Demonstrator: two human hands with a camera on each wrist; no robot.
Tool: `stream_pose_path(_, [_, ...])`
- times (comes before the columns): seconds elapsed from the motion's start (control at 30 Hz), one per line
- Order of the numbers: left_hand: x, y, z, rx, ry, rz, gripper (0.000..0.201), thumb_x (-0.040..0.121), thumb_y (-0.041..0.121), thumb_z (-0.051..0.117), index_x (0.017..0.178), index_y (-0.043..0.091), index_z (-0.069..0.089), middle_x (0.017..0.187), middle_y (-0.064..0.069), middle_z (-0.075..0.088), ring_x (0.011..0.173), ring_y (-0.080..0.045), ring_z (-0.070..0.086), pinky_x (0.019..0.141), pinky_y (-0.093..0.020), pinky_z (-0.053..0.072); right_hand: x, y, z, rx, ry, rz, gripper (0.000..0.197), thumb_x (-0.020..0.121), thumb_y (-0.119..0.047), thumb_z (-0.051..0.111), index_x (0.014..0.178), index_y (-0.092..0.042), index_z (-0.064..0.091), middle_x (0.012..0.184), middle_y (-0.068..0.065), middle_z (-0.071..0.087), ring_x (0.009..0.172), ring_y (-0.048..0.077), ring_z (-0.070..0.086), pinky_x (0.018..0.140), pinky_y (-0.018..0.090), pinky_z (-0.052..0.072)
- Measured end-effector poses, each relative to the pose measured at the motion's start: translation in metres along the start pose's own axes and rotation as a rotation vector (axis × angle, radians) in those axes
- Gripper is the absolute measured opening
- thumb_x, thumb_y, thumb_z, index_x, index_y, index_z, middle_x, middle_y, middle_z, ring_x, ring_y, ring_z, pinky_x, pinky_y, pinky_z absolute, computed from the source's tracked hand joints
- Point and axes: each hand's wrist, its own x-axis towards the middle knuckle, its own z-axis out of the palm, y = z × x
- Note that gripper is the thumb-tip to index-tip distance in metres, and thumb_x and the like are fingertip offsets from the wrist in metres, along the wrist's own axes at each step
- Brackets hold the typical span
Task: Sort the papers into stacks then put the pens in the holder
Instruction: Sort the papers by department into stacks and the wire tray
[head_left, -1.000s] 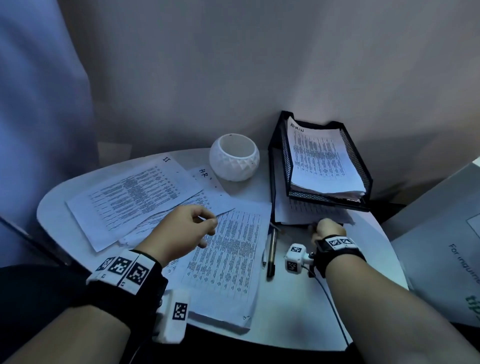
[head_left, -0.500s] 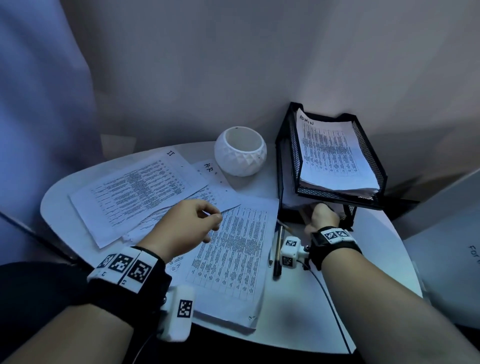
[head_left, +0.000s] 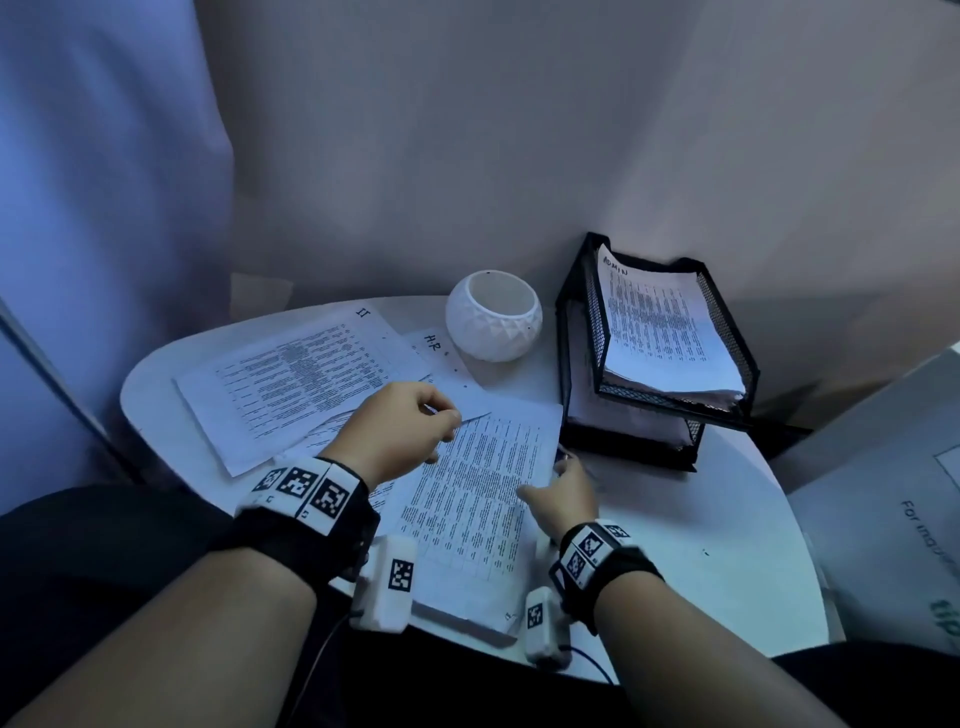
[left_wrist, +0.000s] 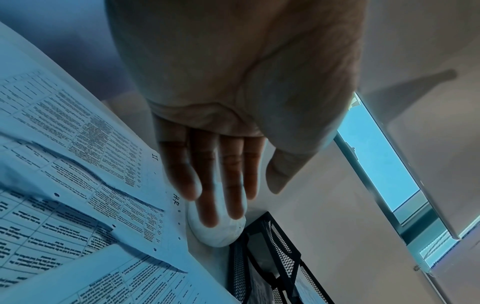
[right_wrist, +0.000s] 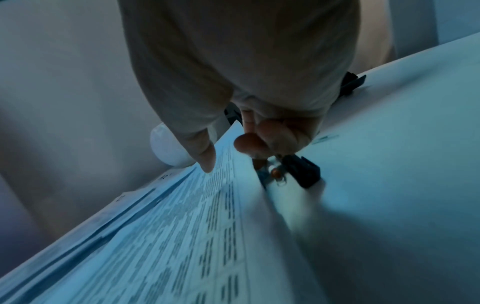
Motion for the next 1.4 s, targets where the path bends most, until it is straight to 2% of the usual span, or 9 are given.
stream_pose_path(0.13, [-0.004,-0.003,-0.005,-0.005,0.006,0.007,0.009,0.095,0.030,0.065,0.090,0.027,0.073,0.085,0.005,0.078,0.066,-0.015,0.074,0.072,-0.032,0.054,-0.011,0.004,0.007,0.081,0.005,0.020,0.057,0.082,-0.012,0.075,0.130,-0.016,0.046,0.106,-0.001,0.059,0.086,0.020,0.062,0.073,0.033,0.052])
stream_pose_path(0.3, [-0.006,-0.010,-0.011,0.005,0.039,0.001,0.010,0.094,0.028,0.065,0.089,0.026,0.073,0.085,0.004,0.078,0.071,-0.017,0.076,0.080,-0.037,0.058,-0.017,0.002,-0.007,0.198,0.075,-0.048,0.003,0.084,-0.012,0.069,0.082,-0.015,0.070,0.074,0.003,0.072,0.067,0.029,0.069,0.059,0.035,0.054])
stream_pose_path(0.37, [-0.003,-0.014,-0.013,0.004,0.072,-0.017,0.010,0.093,0.027,0.065,0.087,0.026,0.074,0.084,0.004,0.078,0.076,-0.020,0.076,0.080,-0.037,0.058,-0.016,0.002,-0.022,0.235,0.112,-0.091,0.017,0.089,-0.016,0.066,0.072,-0.014,0.067,0.067,0.003,0.067,0.061,0.025,0.061,0.057,0.032,0.047])
stream_pose_path(0.53, [0.010,-0.023,-0.019,0.103,0.175,-0.054,0.014,0.093,0.022,0.064,0.085,0.027,0.074,0.086,0.010,0.072,0.083,-0.018,0.069,0.073,-0.030,0.053,-0.020,0.012,-0.071,0.393,0.288,-0.126,0.010,0.095,-0.014,0.058,0.086,-0.013,0.063,0.081,0.007,0.067,0.072,0.026,0.061,0.068,0.039,0.052])
stream_pose_path(0.7, [0.047,-0.045,-0.037,0.330,0.222,-0.152,0.018,0.093,0.018,0.060,0.096,0.031,0.072,0.114,0.004,0.074,0.100,-0.022,0.067,0.083,-0.030,0.050,-0.013,0.047,-0.101,0.638,0.384,-0.097,0.027,0.089,-0.030,0.069,0.085,-0.003,0.063,0.079,0.009,0.063,0.076,0.021,0.051,0.072,0.035,0.042])
stream_pose_path(0.87, [0.073,-0.087,-0.048,0.468,0.213,-0.347,0.037,0.093,0.012,0.064,0.129,0.022,0.065,0.125,-0.004,0.068,0.113,-0.031,0.065,0.092,-0.034,0.053,-0.008,0.058,-0.088,0.826,0.155,0.022,0.014,0.095,-0.004,0.057,0.093,-0.012,0.069,0.104,0.020,0.071,0.094,0.040,0.070,0.091,0.061,0.054])
stream_pose_path(1.1, [0.096,-0.127,-0.049,0.582,0.147,-0.459,0.074,0.087,0.019,0.068,0.156,0.027,0.040,0.150,-0.008,0.056,0.131,-0.035,0.057,0.107,-0.044,0.051,-0.002,0.050,-0.066,0.823,0.051,0.027,0.019,0.100,0.002,0.052,0.103,-0.007,0.068,0.107,0.022,0.073,0.094,0.041,0.072,0.091,0.062,0.055])
stream_pose_path(1.23, [0.100,-0.136,-0.046,0.731,0.207,-0.433,0.062,0.085,0.015,0.055,0.144,0.035,0.054,0.139,-0.009,0.062,0.124,-0.038,0.058,0.103,-0.050,0.052,0.000,0.050,-0.056,0.818,0.030,0.042,0.020,0.099,0.003,0.051,0.102,-0.008,0.068,0.110,0.022,0.073,0.099,0.043,0.071,0.094,0.065,0.053])
stream_pose_path(1.4, [0.104,-0.138,-0.052,0.774,0.262,-0.458,0.023,0.090,0.019,0.062,0.107,0.028,0.074,0.111,-0.007,0.072,0.102,-0.035,0.065,0.096,-0.048,0.053,-0.006,0.052,-0.048,0.797,0.007,0.051,0.019,0.101,0.003,0.049,0.107,-0.003,0.065,0.109,0.024,0.072,0.101,0.046,0.069,0.094,0.064,0.053])
